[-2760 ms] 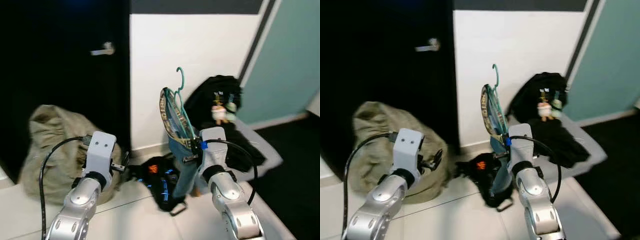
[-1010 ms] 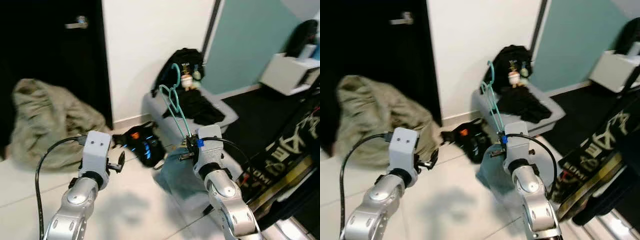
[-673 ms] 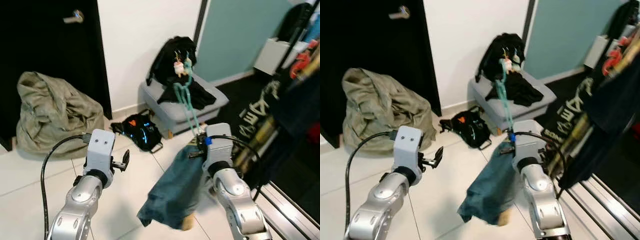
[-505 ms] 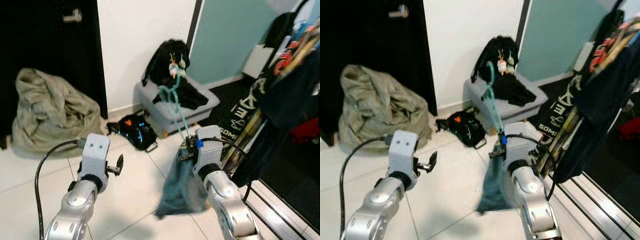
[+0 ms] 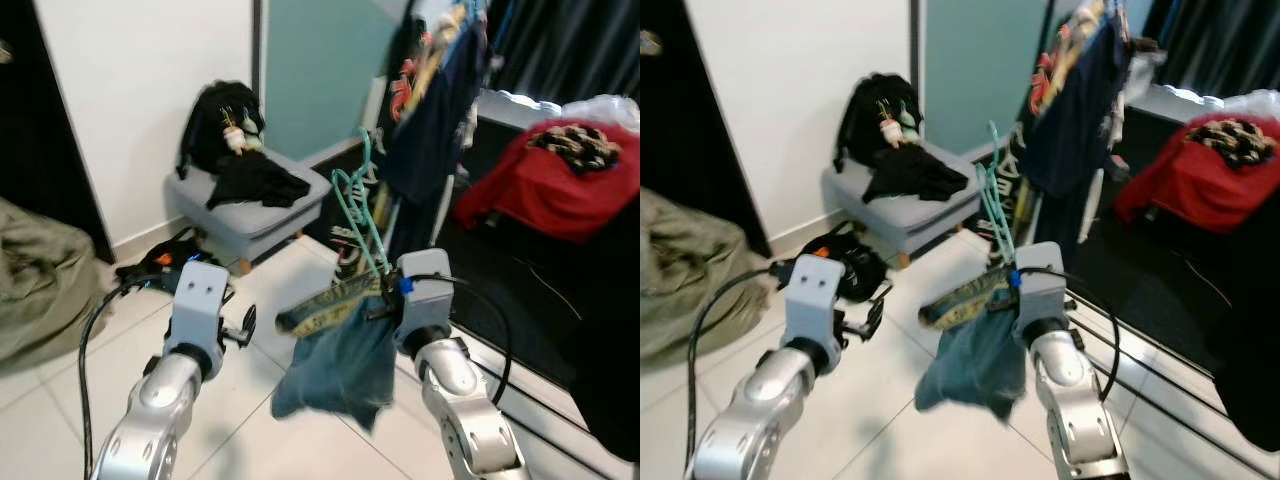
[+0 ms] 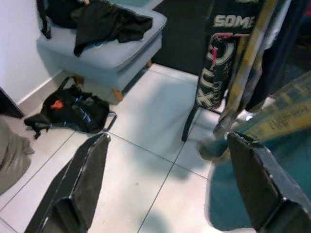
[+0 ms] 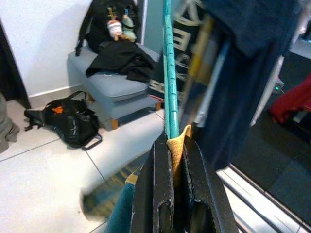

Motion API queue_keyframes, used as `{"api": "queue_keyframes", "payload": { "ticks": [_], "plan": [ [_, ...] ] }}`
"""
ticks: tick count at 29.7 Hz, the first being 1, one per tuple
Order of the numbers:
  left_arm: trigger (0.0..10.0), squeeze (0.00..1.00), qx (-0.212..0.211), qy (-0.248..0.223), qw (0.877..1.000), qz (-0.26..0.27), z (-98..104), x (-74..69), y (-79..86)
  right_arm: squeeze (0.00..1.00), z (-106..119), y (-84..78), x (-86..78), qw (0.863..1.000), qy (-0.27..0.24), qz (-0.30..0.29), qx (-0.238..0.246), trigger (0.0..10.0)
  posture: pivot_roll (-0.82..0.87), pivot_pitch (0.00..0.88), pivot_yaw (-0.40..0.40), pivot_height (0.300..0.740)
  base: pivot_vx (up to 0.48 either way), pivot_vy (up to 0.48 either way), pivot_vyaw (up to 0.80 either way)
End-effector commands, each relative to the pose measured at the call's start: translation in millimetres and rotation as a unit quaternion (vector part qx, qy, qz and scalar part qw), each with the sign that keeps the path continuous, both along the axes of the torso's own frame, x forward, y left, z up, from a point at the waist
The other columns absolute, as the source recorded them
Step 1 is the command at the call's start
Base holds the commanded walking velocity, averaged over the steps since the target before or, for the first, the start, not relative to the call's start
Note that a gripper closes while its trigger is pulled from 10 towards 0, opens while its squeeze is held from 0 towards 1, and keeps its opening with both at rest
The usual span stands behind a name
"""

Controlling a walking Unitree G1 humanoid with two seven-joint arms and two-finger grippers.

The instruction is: Hang hanger

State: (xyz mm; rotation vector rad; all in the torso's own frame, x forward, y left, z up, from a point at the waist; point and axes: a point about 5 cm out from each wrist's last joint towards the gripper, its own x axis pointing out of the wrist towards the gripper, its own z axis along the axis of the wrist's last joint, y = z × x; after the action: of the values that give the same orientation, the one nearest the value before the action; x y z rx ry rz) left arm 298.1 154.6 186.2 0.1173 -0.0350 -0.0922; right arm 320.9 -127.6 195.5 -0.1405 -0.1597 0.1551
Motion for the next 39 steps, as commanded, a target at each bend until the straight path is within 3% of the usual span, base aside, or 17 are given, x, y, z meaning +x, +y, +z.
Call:
{"api": "queue_keyframes", "payload": {
  "ticks": [1, 16, 18, 24, 27, 29, 32, 33, 35, 37, 39],
  "plan": [
    [10.0, 0.00, -0.001, 0.008, 1.000, -0.004, -3.5, -1.4, -2.3, 0.00, -0.3, -2.7, -0.7, 1.000, 0.000, -0.002, 0.005, 10.0, -0.06, 0.194, -0.075, 0.740, 0.000, 0.000, -0.80],
    [10.0, 0.00, 0.001, 0.004, 1.000, -0.023, -2.3, -0.8, -4.9, 0.00, 0.5, -2.8, -0.6, 1.000, -0.001, -0.001, -0.001, 10.0, -0.06, 0.193, -0.077, 0.740, 0.000, 0.000, -0.80],
    [10.0, 0.00, 0.009, -0.004, 0.998, -0.069, 3.5, -1.2, -5.3, 0.00, 3.8, -5.1, -0.1, 1.000, -0.008, 0.000, -0.012, 10.0, -0.07, 0.193, -0.077, 0.740, 0.000, 0.000, -0.80],
    [10.0, 0.00, 0.008, -0.019, 0.994, -0.108, 12.0, -2.1, -8.2, 0.00, 5.1, -6.2, -0.3, 1.000, -0.011, -0.001, -0.020, 10.0, -0.07, 0.194, -0.077, 0.740, 0.000, 0.000, -0.80],
    [10.0, 0.00, 0.010, -0.024, 0.990, -0.140, 15.1, -5.0, -12.3, 0.00, 2.6, -2.8, -3.2, 0.999, -0.003, 0.024, -0.048, 10.0, -0.07, 0.195, -0.078, 0.740, 0.000, 0.000, -0.80],
    [10.0, 0.00, 0.015, -0.023, 0.988, -0.154, 15.3, -7.0, -13.6, 0.00, -6.2, 3.9, -11.9, 0.989, 0.018, 0.091, -0.114, 10.0, -0.07, 0.196, -0.078, 0.740, 0.000, 0.000, -0.80],
    [10.0, 0.00, 0.015, -0.022, 0.987, -0.156, 15.2, -7.3, -13.7, 0.00, -8.8, 5.4, -14.3, 0.986, 0.023, 0.107, -0.129, 10.0, -0.07, 0.196, -0.078, 0.740, 0.000, 0.000, -0.80],
    [10.0, 0.00, 0.016, -0.022, 0.987, -0.157, 15.1, -7.6, -13.3, 0.00, -13.7, 4.4, -21.0, 0.978, 0.039, 0.139, -0.153, 10.0, -0.08, 0.198, -0.078, 0.740, 0.000, 0.000, -0.79],
    [10.0, 0.00, 0.017, -0.022, 0.987, -0.160, 15.1, -7.8, -12.9, 0.00, -17.2, -0.6, -27.2, 0.972, 0.055, 0.157, -0.168, 10.0, -0.09, 0.198, -0.079, 0.740, 0.000, 0.000, -0.74],
    [10.0, 0.00, 0.022, -0.024, 0.985, -0.170, 16.0, -7.4, -10.5, 0.00, -18.8, -18.0, -36.4, 0.961, 0.074, 0.166, -0.206, 10.0, -0.09, 0.197, -0.077, 0.740, 0.000, 0.000, -0.74],
    [10.0, 0.00, 0.024, -0.025, 0.984, -0.173, 16.5, -7.0, -9.4, 0.00, -17.8, -24.4, -38.1, 0.960, 0.076, 0.162, -0.216, 10.0, -0.10, 0.197, -0.076, 0.740, 0.000, 0.000, -0.74]
  ]
}}
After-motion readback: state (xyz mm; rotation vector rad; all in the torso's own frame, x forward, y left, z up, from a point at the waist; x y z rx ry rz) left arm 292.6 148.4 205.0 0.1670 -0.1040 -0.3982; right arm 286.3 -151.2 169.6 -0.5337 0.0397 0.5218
